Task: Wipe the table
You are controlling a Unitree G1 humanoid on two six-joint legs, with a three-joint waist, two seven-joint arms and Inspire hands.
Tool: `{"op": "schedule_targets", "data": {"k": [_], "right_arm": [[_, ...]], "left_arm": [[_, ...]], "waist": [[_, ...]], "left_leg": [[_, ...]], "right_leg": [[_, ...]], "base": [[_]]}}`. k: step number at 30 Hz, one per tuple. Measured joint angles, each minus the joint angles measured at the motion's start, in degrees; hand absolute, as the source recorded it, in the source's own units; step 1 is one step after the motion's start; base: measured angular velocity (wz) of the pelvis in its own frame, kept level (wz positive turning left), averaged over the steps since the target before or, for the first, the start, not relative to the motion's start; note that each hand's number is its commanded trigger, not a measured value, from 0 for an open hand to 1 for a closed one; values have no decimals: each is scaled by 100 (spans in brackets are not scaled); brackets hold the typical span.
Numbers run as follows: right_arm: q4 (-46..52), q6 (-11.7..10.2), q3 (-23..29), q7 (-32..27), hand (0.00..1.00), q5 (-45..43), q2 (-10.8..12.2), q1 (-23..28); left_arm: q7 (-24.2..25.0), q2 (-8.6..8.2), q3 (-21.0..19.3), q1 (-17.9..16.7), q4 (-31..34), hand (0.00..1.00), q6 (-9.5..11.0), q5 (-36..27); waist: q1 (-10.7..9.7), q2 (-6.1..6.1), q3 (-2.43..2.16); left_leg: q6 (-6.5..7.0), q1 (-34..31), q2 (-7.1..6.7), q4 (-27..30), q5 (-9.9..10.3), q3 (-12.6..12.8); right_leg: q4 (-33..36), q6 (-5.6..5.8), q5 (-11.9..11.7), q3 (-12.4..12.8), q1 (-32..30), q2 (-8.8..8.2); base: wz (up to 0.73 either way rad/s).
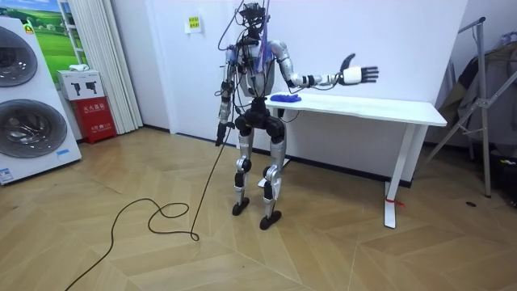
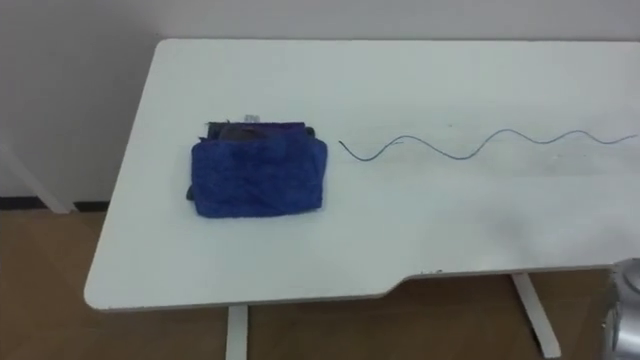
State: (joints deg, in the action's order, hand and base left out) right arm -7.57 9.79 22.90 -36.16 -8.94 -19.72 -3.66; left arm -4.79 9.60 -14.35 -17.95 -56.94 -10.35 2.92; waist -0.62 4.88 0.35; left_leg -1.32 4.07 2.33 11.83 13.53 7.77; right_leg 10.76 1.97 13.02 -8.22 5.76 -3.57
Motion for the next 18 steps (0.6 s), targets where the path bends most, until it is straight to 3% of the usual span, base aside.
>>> {"op": "schedule_targets", "data": {"k": [2,9,11,15,16,18], "right_arm": [[416,-9,-385,234,0,-316,-11,-37],[608,-48,-1030,738,0,-1449,-68,-495],[675,-156,-1241,893,0,-1691,-104,-569],[671,-172,-1675,1128,0,-2301,-122,-785],[673,-177,-1844,1239,0,-2478,-121,-785],[671,-173,-2116,1413,0,-2717,-122,-786]], "left_arm": [[51,0,114,47,-6,0,18,16],[170,30,231,76,5,0,105,17],[190,45,230,75,6,0,205,7],[195,77,292,146,0,0,320,14],[212,114,360,167,-4,0,367,39],[300,146,428,218,5,0,371,53]], "waist": [[92,10,1],[240,25,-7],[334,39,-14],[448,79,-14],[554,101,-22],[632,127,-23]], "left_leg": [[-1,-24,0,-3,-3,-21],[-9,-42,-2,-11,-13,-167],[-12,-27,-2,-28,-15,-220],[-18,-27,-5,-59,-20,-340],[-21,-15,1,-62,-21,-358],[-22,-1,-5,-69,-21,-589]], "right_leg": [[-1,0,0,-56,-17,-2],[-5,0,0,-279,16,-9],[-3,0,0,-296,30,-5],[-4,0,0,-346,27,8],[-5,0,0,-331,28,18],[-10,-1,-1,-402,58,26]], "base": [[5],[10],[2],[2],[-4],[3]]}}
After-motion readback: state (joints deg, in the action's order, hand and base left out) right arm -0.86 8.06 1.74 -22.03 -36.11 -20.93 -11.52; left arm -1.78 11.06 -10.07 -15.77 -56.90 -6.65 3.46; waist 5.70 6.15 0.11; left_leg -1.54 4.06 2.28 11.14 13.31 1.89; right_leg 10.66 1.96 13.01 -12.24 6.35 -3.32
